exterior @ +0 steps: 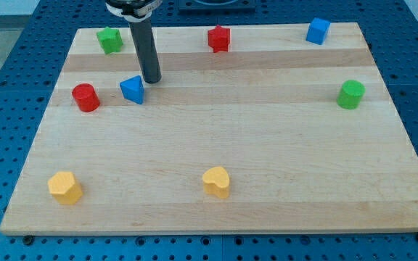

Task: Move the triangle parallel to the red circle

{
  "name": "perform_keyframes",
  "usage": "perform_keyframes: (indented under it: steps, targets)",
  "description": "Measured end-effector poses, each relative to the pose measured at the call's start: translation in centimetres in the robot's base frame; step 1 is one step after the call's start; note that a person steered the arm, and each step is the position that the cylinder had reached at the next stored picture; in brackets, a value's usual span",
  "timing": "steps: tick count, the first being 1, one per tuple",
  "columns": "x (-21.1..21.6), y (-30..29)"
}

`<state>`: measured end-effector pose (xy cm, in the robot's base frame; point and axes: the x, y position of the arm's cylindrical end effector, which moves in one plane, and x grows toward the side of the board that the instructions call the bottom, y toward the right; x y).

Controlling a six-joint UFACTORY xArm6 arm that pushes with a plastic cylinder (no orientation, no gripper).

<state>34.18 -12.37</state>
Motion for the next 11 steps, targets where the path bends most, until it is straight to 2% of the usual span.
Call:
perform_keyframes:
  steps: [2, 4, 11]
  targets:
    - [2.2, -0.5]
    - [2.2, -2.5]
    - [4.6, -2.6]
